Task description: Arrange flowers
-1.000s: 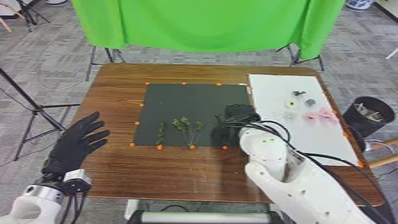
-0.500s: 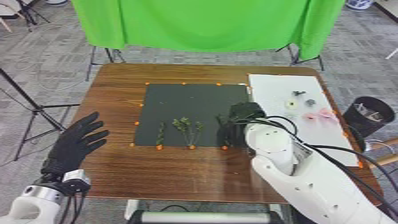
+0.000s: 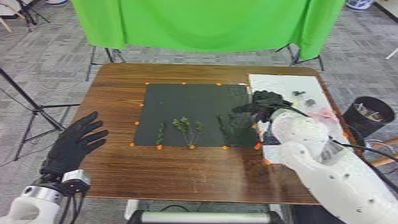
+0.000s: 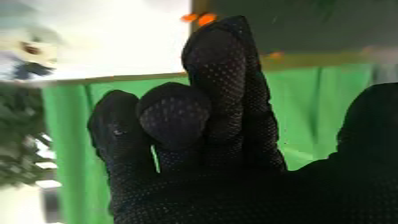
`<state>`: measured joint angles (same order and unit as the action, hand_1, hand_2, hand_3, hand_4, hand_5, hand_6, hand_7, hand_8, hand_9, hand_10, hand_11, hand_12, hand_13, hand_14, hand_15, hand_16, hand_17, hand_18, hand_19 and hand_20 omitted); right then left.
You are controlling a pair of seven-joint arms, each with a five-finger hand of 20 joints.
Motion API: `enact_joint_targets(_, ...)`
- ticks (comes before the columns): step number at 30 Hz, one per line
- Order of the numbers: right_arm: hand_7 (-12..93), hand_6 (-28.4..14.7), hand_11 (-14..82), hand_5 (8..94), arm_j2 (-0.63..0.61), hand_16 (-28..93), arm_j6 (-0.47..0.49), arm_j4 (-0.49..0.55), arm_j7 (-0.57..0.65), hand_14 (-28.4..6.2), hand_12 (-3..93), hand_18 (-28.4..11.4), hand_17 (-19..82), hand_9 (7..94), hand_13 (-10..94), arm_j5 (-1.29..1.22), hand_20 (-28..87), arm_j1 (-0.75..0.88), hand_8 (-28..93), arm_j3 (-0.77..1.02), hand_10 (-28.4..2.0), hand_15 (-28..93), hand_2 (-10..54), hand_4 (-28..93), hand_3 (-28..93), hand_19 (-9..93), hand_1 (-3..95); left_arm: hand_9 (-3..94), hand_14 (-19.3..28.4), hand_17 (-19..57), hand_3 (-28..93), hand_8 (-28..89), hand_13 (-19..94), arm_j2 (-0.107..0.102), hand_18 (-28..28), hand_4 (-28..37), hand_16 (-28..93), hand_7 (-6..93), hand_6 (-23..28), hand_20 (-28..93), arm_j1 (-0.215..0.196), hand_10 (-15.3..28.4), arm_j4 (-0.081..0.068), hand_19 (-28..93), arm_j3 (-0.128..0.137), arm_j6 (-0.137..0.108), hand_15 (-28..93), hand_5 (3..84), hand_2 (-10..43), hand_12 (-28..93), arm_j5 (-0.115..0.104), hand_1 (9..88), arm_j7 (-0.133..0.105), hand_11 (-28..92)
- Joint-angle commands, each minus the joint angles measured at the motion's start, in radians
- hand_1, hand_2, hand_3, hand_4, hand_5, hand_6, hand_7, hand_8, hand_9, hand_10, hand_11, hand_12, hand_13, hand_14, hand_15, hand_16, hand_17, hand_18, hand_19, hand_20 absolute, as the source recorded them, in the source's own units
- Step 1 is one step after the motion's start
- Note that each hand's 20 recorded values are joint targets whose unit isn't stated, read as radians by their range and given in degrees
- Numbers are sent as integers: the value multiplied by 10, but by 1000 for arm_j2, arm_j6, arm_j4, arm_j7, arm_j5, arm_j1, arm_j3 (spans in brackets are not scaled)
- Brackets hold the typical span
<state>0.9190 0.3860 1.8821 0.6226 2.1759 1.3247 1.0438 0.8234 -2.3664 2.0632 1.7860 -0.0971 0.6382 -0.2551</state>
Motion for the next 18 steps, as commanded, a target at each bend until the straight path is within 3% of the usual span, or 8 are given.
enact_joint_targets(1,257,-33,477,649,-139,303,-182,-43,-1,-102,335,-228,375,747,692,183,548,7,-114,-4,-120,757,1,-240,726,931,108,238,158,-83,697,-111,207,3,227,-239,-7,207,32,106,-17,121,7,478,4,-10,385,276,-33,160,-6,249,-4,235)
enact_joint_targets(4,273,-39,490,593,-164,279,-245,-57,-21,-113,322,-228,310,659,613,210,489,47,-124,11,-124,766,-31,-251,762,900,151,238,158,-84,696,-111,207,3,227,-241,-7,207,32,106,-15,121,7,478,3,-8,385,276,-32,159,-5,250,-4,234)
enact_joint_targets(6,308,-51,515,514,-183,249,-281,-68,-27,-124,304,-227,264,539,530,254,489,61,-132,3,-143,782,-71,-271,800,860,173,238,158,-84,698,-111,207,0,227,-239,-8,207,31,106,-17,120,8,477,4,-10,385,276,-33,160,-7,249,-8,235)
enact_joint_targets(8,327,-51,520,479,-191,242,-260,-73,-38,-124,296,-228,248,503,496,286,494,76,-139,12,-148,784,-88,-278,817,850,183,238,158,-84,698,-111,207,-1,227,-239,-8,206,31,106,-17,121,8,478,5,-13,386,276,-33,160,-7,249,-8,235)
enact_joint_targets(10,331,-54,490,448,-194,235,-179,-61,-34,-121,278,-219,232,452,474,258,499,91,-142,38,-150,786,-94,-281,827,841,194,238,158,-84,698,-111,207,-5,227,-239,-7,206,31,106,-20,120,8,477,7,-10,386,276,-33,160,-8,249,-10,235)
enact_joint_targets(18,336,-51,382,407,-256,201,-113,-47,-91,-122,237,-219,211,429,447,310,509,147,-149,72,-134,777,-95,-282,852,823,237,238,158,-85,698,-110,207,-9,227,-238,-7,206,32,106,-20,120,7,477,9,-8,385,276,-33,161,-8,249,-9,235)
